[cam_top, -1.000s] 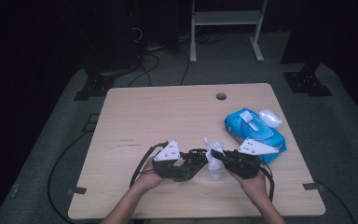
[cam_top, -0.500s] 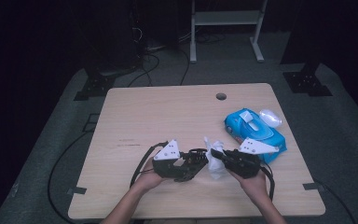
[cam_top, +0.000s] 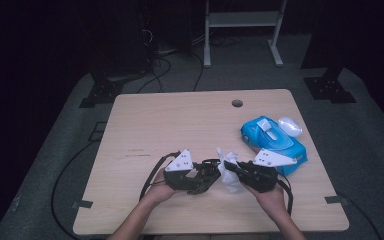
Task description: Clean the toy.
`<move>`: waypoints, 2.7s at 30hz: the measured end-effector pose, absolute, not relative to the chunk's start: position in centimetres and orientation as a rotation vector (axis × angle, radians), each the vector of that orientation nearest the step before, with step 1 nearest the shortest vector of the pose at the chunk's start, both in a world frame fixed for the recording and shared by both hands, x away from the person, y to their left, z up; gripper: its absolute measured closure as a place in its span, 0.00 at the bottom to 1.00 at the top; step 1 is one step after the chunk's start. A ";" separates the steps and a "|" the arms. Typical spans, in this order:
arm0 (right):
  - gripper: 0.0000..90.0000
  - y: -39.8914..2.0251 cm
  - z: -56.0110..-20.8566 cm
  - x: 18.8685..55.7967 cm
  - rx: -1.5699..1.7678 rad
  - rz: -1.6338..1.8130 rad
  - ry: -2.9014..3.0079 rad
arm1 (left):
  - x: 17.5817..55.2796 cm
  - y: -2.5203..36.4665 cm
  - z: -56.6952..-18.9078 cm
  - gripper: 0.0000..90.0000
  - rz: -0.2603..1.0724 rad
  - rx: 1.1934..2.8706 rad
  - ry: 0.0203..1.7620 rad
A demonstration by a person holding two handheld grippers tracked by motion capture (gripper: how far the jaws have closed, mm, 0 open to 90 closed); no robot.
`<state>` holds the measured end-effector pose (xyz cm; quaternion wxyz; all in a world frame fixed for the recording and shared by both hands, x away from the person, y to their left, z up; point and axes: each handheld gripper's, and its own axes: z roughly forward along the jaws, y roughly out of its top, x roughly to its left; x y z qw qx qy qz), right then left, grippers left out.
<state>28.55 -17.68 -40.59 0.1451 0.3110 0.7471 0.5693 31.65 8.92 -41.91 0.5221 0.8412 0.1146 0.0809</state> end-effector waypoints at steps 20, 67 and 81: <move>0.95 -17.3 -40.5 28.3 0.884 1.597 2.161 | 31.8 8.6 -42.2 0.63 0.206 2.063 0.256; 0.95 -16.8 -39.9 28.0 0.884 1.616 2.160 | 31.6 7.8 -42.0 0.63 0.228 2.103 0.236; 0.95 -17.8 -41.9 29.1 0.983 1.589 2.188 | 31.8 8.5 -41.9 0.63 0.214 2.063 0.261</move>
